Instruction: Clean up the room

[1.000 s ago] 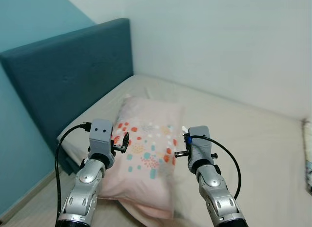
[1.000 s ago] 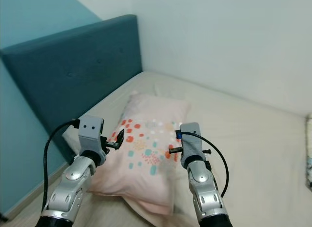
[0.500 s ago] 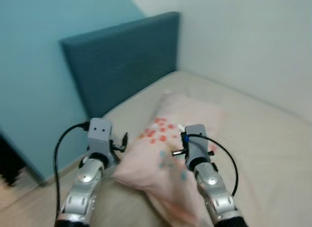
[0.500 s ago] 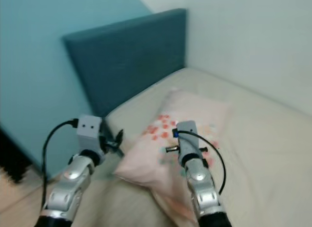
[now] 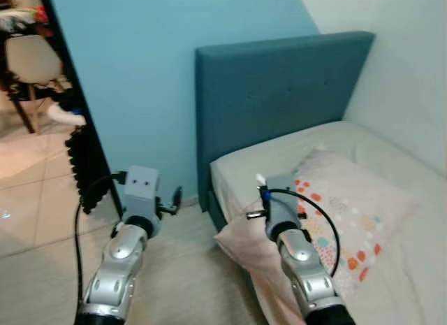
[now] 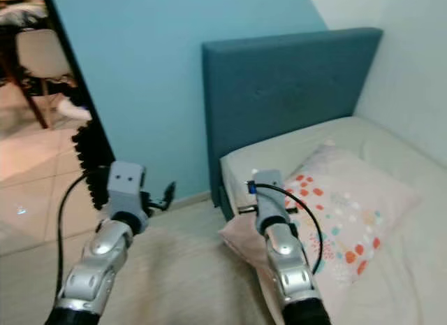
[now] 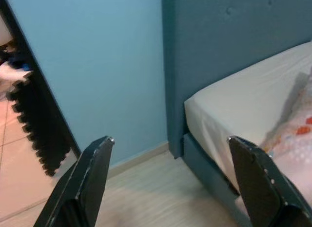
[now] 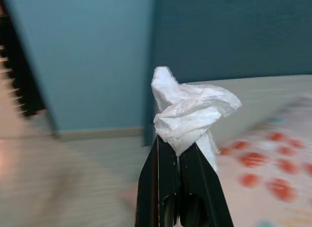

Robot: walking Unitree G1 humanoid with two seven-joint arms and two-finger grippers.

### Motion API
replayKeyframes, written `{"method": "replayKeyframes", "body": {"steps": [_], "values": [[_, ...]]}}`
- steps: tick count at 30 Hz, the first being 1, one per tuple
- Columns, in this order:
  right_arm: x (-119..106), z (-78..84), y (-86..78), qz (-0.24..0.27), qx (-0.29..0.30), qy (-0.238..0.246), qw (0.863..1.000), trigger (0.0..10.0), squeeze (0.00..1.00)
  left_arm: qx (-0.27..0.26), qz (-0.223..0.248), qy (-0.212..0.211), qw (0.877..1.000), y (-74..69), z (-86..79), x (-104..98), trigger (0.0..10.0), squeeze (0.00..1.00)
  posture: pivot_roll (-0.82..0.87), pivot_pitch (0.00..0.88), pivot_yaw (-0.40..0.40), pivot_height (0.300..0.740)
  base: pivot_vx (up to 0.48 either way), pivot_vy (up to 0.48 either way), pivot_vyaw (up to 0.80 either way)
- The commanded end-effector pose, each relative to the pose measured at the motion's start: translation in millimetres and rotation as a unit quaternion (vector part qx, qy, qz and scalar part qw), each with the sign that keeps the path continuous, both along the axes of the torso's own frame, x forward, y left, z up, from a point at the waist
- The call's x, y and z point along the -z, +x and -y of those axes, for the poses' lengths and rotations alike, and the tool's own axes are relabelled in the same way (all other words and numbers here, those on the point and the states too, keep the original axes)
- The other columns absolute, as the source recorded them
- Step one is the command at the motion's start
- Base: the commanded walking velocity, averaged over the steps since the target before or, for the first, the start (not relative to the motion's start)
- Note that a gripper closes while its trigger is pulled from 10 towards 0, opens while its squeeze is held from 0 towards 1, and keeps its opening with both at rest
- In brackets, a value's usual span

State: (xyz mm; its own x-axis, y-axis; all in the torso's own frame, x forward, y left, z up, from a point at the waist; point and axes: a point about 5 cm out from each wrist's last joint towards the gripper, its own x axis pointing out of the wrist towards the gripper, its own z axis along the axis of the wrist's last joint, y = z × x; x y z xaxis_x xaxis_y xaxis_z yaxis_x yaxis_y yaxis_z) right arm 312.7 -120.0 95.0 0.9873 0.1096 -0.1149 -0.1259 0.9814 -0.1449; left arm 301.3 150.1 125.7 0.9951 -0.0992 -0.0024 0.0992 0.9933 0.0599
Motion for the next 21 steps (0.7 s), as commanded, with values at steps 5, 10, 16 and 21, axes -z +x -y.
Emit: {"method": "replayKeyframes", "body": {"steps": [5, 10, 16, 21], "values": [[5.7, 9.0, -0.1, -0.004, 0.011, -0.005, 1.000, 10.0, 0.00, -0.014, -0.026, 0.010, 1.000, 0.0, -3.2, 9.9, 10.0, 0.00, 0.03, 0.000, -0.048, 0.740, 0.000, 0.000, 0.80], [4.7, 13.0, 2.1, -0.004, 0.018, 0.011, 1.000, 10.0, 0.00, -0.016, -0.030, 0.011, 0.999, 1.0, -2.9, 10.4, 10.0, 0.00, 0.03, 0.000, -0.042, 0.740, 0.000, 0.000, 0.80], [8.0, 12.8, 0.7, -0.019, 0.017, 0.022, 0.999, 10.0, 0.00, -0.016, -0.031, 0.012, 0.999, 2.1, -1.2, 10.3, 10.0, 0.00, 0.04, 0.000, -0.050, 0.740, 0.000, 0.000, 0.80], [9.9, 9.5, 0.4, -0.017, 0.010, 0.016, 1.000, 10.0, 0.00, -0.020, -0.029, 0.013, 0.999, 3.0, -1.7, 9.2, 10.0, 0.00, 0.05, 0.000, -0.053, 0.740, 0.000, 0.000, 0.80]]}}
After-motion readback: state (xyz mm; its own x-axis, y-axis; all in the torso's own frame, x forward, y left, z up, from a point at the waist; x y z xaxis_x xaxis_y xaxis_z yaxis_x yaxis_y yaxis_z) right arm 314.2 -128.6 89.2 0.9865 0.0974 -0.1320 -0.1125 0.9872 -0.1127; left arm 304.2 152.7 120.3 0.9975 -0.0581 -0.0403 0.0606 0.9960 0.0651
